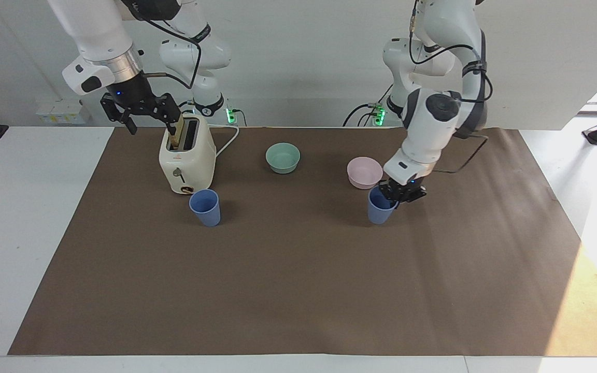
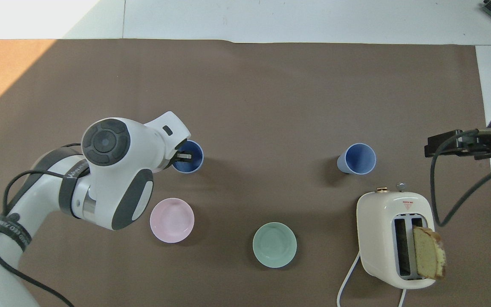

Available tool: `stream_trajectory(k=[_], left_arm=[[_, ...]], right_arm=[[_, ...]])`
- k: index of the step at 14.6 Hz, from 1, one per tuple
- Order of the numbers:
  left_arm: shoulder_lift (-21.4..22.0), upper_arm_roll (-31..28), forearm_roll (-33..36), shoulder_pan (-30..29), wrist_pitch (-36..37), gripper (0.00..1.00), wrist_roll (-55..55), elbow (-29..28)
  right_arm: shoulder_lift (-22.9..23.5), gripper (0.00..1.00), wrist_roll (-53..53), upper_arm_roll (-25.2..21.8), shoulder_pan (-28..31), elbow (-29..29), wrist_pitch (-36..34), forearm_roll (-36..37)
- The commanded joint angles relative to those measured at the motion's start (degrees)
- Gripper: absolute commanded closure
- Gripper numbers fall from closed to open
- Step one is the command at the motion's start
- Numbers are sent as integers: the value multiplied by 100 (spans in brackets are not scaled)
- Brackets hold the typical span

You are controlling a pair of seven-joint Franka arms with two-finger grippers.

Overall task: Stack blue cups with both arms
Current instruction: 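Carry the blue cup with the left gripper toward the table center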

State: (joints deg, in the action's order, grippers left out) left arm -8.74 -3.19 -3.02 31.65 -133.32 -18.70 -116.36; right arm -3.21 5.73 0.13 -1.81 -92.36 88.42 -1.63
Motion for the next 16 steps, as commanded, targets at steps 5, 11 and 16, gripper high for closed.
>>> stream_trajectory(k=[5, 11, 16], left_arm=[[-348, -103, -41, 834, -555, 93, -714, -1], [11, -199, -120, 720, -109, 0, -644, 140], [917, -208, -85, -280, 947, 0, 188, 122]], right_arm=[[-40, 0, 51, 31, 76, -62, 44, -144], [-40, 0, 34, 40, 76, -62, 87, -144], [-48, 0, 34, 31, 85, -622, 718, -144]])
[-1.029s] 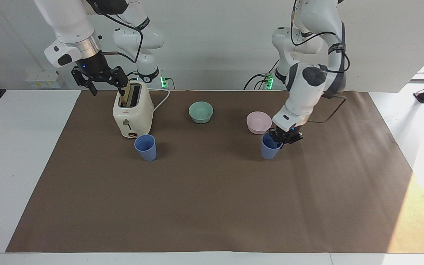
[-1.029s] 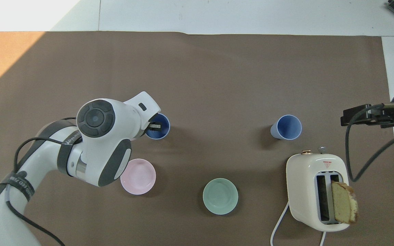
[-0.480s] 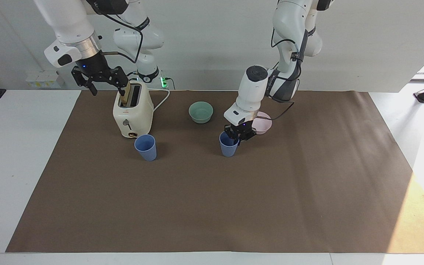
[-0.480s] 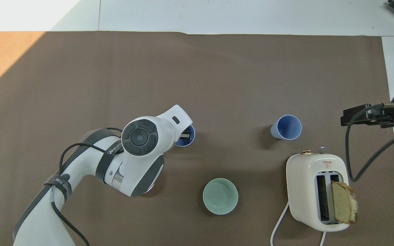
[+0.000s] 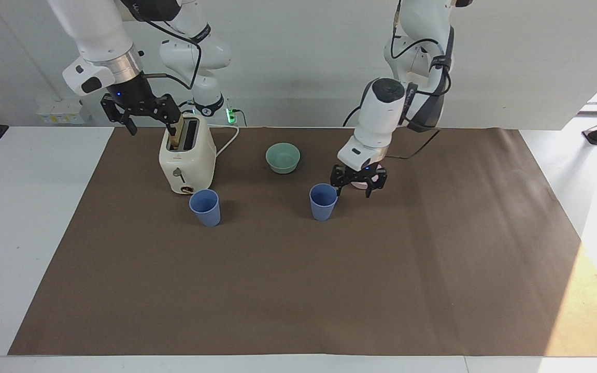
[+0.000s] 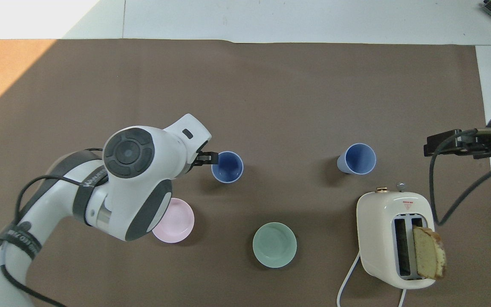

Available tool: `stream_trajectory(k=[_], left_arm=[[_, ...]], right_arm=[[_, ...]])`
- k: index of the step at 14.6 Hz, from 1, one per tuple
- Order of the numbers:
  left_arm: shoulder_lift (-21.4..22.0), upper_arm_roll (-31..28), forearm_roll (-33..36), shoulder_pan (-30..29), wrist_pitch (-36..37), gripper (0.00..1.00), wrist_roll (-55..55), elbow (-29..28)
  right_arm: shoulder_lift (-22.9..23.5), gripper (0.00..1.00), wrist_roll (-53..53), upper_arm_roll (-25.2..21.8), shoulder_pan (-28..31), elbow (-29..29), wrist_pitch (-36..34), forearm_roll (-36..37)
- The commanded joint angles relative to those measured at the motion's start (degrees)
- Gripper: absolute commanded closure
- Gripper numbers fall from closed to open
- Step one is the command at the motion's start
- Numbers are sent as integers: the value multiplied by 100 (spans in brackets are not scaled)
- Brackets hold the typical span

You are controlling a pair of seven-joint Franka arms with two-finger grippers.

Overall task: Stack blue cups with both arms
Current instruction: 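Carry the blue cup with the left gripper toward the table center, then release the cup and withdraw the left gripper while the right gripper reaches the cup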

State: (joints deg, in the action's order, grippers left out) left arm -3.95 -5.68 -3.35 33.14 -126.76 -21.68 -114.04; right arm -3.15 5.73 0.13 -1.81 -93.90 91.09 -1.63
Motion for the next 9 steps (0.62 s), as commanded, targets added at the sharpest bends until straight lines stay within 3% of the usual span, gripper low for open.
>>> stream_trajectory(k=[1, 3, 7, 9], left_arm=[[544, 32, -43, -588, 440, 0, 672, -101], [746, 31, -7, -1149, 686, 0, 1260, 56], [686, 31, -7, -1897, 1889, 0, 2368, 1075], [685, 31, -7, -2249, 2171, 0, 2887, 1444]], right_arm=[[-37, 0, 34, 31, 93, -662, 671, -144], [147, 0, 69, 31, 94, -1102, 1180, -144], [885, 0, 113, 40, -3, -1235, 1735, -144], [904, 0, 87, 40, -21, -1498, 2209, -144]])
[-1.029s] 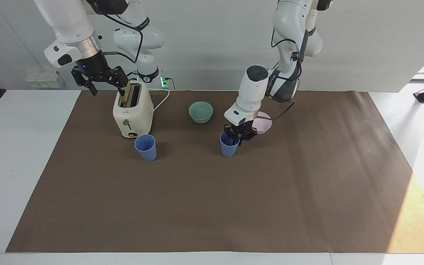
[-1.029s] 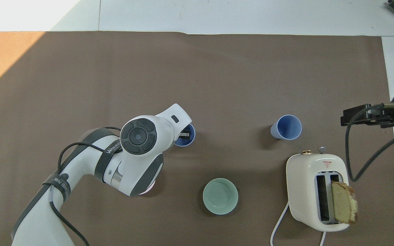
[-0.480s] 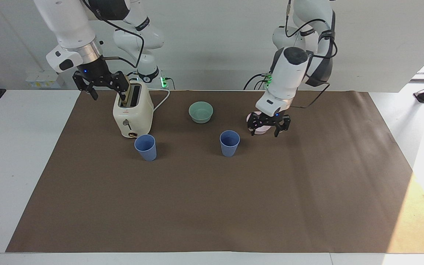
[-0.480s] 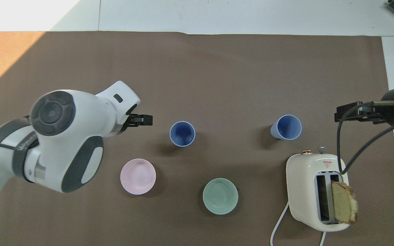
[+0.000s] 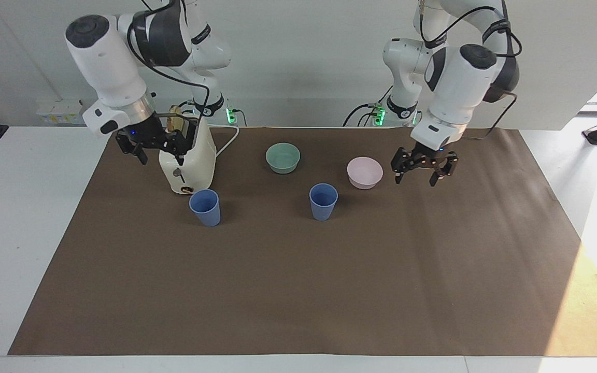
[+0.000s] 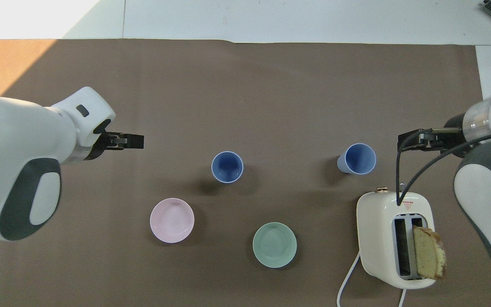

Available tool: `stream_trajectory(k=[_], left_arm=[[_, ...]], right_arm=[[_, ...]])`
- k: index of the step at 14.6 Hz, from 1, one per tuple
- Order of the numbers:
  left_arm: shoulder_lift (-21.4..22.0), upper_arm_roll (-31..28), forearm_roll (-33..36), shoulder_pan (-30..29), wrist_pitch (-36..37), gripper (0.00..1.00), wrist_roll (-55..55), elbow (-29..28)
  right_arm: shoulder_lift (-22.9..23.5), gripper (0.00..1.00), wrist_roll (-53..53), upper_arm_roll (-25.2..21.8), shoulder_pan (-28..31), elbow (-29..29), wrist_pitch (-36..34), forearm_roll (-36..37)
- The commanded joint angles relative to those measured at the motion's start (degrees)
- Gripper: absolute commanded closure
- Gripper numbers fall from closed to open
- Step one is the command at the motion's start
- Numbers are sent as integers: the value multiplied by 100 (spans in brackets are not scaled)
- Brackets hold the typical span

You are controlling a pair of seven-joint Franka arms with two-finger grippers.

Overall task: Stack blue cups with both arms
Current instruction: 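Release the cup and withdraw the left gripper while the right gripper reaches the cup, then grasp the other blue cup with the right gripper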

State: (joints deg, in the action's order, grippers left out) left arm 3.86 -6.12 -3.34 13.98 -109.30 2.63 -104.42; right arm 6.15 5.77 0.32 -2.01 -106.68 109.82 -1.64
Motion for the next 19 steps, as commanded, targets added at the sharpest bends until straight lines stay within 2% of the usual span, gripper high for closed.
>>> stream_trajectory(k=[1, 3, 5, 8, 13, 14, 15, 16, 17, 19], left_arm=[[-122, 76, -9, -517, 636, 0, 597, 737], [-244, 76, 0, -781, 1058, 0, 861, 1124], [-324, 67, 9, -940, 1297, 0, 959, 1371], [-491, 67, 9, -984, 1604, 0, 959, 1670], [-500, 76, 0, -993, 1771, 0, 941, 1688], [-500, 76, 0, -993, 1798, 0, 950, 1697], [-500, 76, 9, -985, 1816, 0, 941, 1715], [-500, 85, 17, -985, 1807, 0, 941, 1715], [-491, 85, 52, -976, 1816, 0, 941, 1715], [-421, 85, 210, -932, 1825, 0, 941, 1628]], right_arm=[[70, 0, 91, 21, -1, -317, 442, -144], [246, 0, 48, 21, -1, -380, 487, -144], [229, 0, 21, 30, -10, -414, 487, -144], [361, 0, 21, 39, -10, -511, 487, -153], [458, 0, -460, 47, -10, -555, 610, -153], [449, 44, -680, 47, -10, -590, 619, -153], [423, 78, -830, 47, -10, -634, 637, -153], [414, 92, -857, 74, -19, -669, 663, -153], [431, 100, -875, 83, -80, -678, 672, -153], [449, 100, -893, 74, -186, -678, 672, -153]])
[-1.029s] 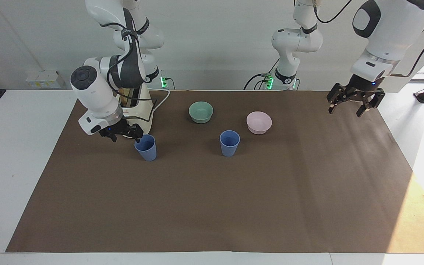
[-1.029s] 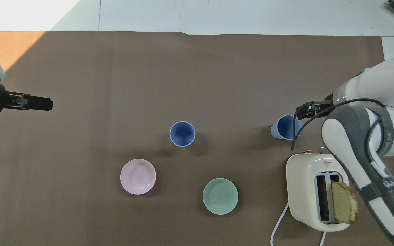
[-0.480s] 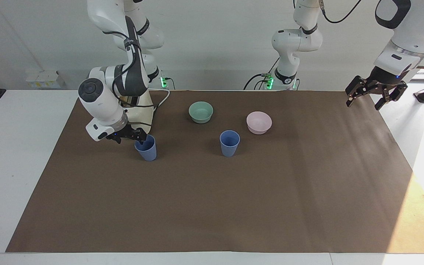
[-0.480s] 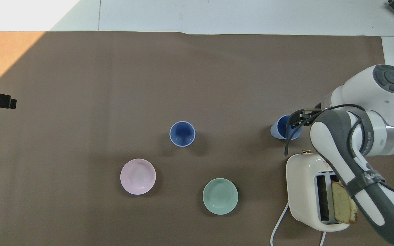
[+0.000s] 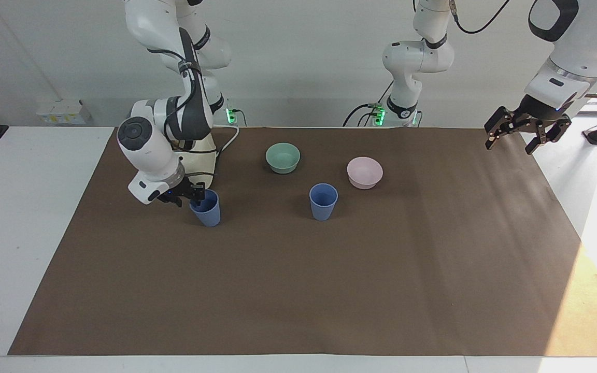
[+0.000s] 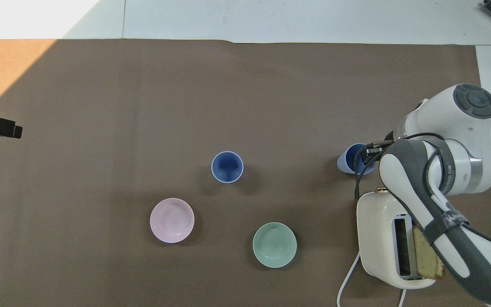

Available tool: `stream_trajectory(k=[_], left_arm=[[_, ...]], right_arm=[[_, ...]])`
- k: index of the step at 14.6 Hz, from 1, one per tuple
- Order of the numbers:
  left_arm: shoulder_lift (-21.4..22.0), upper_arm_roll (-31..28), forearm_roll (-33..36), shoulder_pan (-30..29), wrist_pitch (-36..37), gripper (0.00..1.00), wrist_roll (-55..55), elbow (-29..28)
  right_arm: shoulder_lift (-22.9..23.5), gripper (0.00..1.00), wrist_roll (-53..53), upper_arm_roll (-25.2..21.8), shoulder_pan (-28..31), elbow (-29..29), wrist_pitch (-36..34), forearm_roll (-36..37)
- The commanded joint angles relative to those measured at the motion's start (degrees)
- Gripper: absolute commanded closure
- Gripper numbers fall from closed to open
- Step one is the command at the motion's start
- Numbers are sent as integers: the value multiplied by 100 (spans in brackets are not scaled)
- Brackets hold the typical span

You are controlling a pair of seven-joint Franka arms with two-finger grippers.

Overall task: Stack blue cups with both arms
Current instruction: 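Grasp the other blue cup with the right gripper, then carry the blue cup with the right gripper over the centered cup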

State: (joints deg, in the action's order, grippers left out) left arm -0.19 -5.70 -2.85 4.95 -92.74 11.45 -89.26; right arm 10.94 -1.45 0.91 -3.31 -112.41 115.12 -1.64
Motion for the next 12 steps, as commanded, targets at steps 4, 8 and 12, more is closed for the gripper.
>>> stream_trajectory(k=[4, 8, 12], left_arm=[[10, 51, 170, -29, 326, 0, 59, 84], [19, 51, 179, -12, 458, 0, 33, 84], [19, 51, 179, -3, 458, 0, 24, 84]], right_arm=[[-12, 100, -110, 23, -100, 17, -50, -152], [-48, 100, 345, 32, -258, 903, -1059, -196], [-22, 100, 1809, 93, -933, 1852, -1746, -556]])
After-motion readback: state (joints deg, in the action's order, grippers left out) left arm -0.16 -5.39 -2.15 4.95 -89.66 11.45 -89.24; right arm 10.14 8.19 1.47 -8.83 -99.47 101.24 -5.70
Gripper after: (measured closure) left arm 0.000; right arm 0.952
